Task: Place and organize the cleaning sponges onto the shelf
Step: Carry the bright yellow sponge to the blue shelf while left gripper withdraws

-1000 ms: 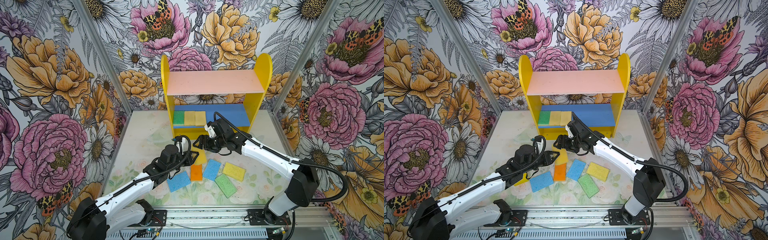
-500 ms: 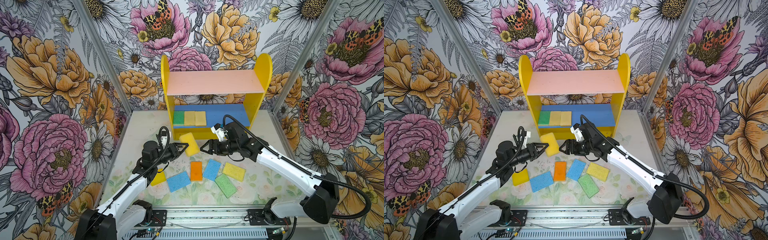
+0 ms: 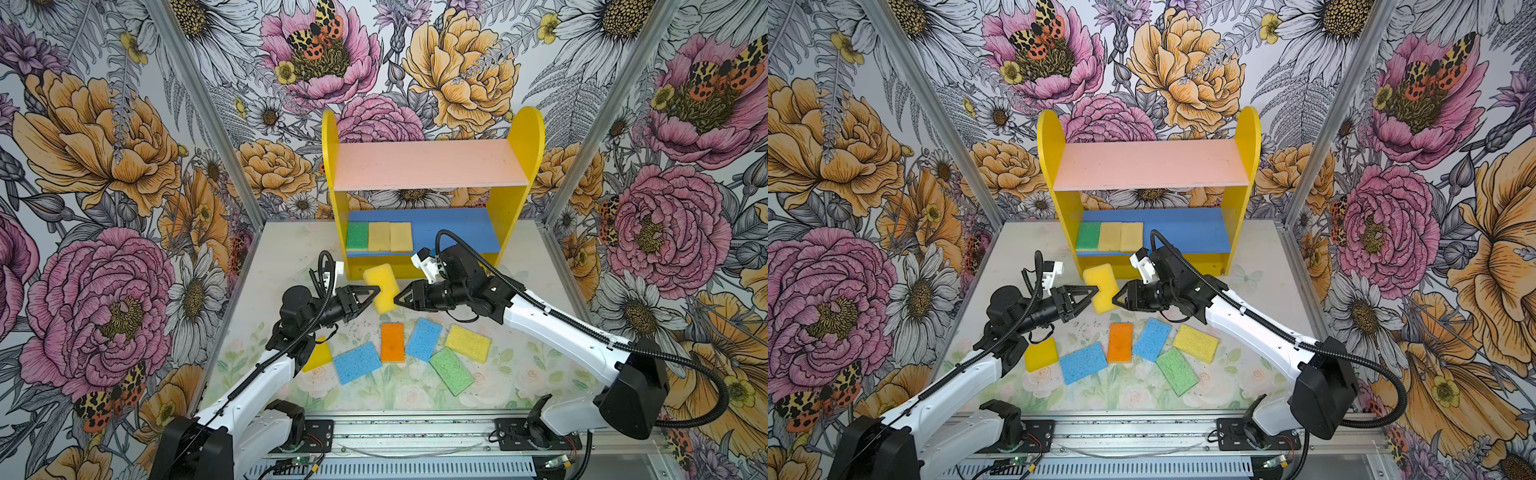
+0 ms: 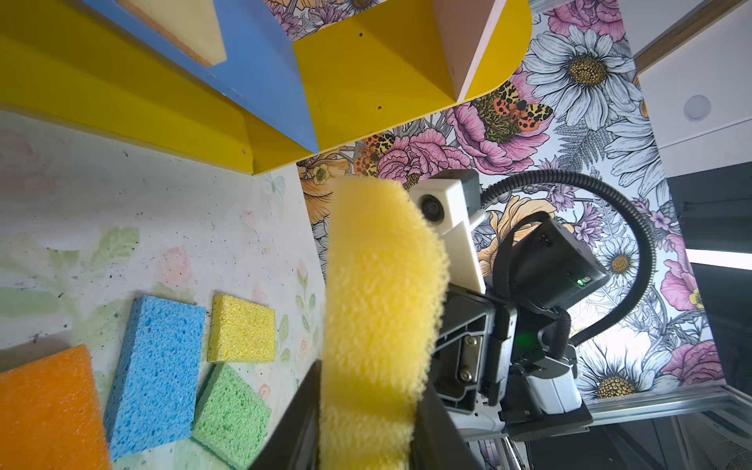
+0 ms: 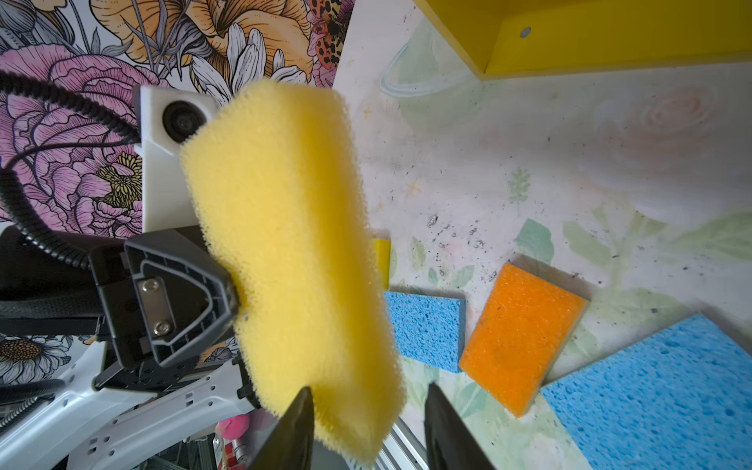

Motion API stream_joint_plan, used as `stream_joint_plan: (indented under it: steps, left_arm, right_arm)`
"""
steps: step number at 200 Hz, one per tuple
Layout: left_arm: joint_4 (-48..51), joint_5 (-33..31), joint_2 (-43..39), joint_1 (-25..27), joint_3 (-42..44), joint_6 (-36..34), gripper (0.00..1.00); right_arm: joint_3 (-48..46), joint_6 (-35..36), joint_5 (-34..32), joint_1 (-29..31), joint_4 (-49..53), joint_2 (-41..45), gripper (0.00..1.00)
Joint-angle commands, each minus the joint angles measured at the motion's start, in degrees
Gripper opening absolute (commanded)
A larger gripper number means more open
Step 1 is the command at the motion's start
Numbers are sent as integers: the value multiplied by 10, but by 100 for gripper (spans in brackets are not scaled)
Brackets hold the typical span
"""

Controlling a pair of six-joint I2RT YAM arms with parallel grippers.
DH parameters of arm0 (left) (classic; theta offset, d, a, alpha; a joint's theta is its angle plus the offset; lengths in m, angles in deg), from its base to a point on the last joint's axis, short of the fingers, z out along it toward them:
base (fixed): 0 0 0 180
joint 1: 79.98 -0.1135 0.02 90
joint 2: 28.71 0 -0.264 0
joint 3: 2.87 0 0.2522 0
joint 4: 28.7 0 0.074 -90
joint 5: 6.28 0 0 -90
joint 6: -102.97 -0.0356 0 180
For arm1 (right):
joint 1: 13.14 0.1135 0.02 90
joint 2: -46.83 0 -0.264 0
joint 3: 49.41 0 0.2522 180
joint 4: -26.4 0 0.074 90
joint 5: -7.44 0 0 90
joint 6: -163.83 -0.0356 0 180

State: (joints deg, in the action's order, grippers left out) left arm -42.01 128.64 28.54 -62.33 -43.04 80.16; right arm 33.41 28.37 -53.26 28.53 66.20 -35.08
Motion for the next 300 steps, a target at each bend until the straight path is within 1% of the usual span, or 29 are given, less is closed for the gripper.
stream_joint_plan:
  steps: [1, 39, 51, 71, 80, 85, 88, 90, 91, 94, 107, 116, 140, 162, 171, 183, 201, 219, 255, 268, 300]
  left_arm:
    - [-27, 13, -1, -1, 5, 2, 34]
    - [-26, 8, 5, -2, 9, -1, 35]
    - [-25, 6, 7, -3, 9, -2, 39]
    - [-21, 8, 10, -12, 9, -3, 54]
    - [-18, 14, 11, -21, 7, -5, 63]
    - [-14, 18, 9, -28, 6, -5, 74]
    - [-11, 21, 7, -33, 5, -6, 83]
    - [-10, 23, 6, -35, 4, -6, 92]
    - [-9, 24, 6, -37, 4, -7, 96]
    - [-3, 27, 3, -43, 2, -9, 98]
    - [33, 38, -14, -68, -5, -22, 99]
    - [79, 43, -31, -85, -16, -45, 99]
    - [265, 33, -79, -129, -67, -140, 99]
    - [446, -5, -114, -174, -130, -240, 99]
    - [497, -19, -122, -192, -154, -273, 99]
    - [545, -21, -126, -221, -174, -306, 99]
    - [588, -28, -128, -251, -190, -347, 99]
    - [621, -63, -129, -251, -196, -384, 99]
    - [640, -108, -142, -252, -172, -429, 99]
    - [642, -122, -149, -252, -164, -430, 99]
    - [642, -128, -146, -250, -160, -429, 99]
  right_arm:
    - [9, -13, 4, 5, -24, -6, 38]
    - [1, -22, -11, 7, -28, 4, 18]
    - [-4, -24, -21, 7, -30, 11, 13]
    - [-8, -30, -43, 7, -30, 21, 8]
    - [-10, -31, -52, 6, -30, 25, 7]
    - [-11, -32, -59, 7, -29, 28, 6]
    - [-11, -32, -62, 6, -29, 30, 6]
    - [-12, -32, -64, 6, -28, 31, 6]
    - [-12, -32, -65, 5, -28, 32, 6]
    - [-12, -32, -68, 5, -29, 33, 5]
    - [-16, -32, -79, -1, -29, 41, 3]
    - [-19, -32, -86, -10, -29, 48, 2]
    - [-31, -37, -94, -51, -28, 66, 2]
    - [-41, -34, -107, -102, -28, 85, 2]
    - [-41, -31, -110, -123, -28, 88, 2]
    - [-36, -26, -110, -149, -27, 88, 2]
    - [-24, -16, -111, -177, -27, 76, 2]
    - [-6, -6, -115, -196, -27, 53, 2]
    - [42, 11, -132, -210, -28, -9, 2]
    - [64, 19, -132, -213, -27, -39, 2]
    - [109, 23, -128, -219, -28, -105, 2]
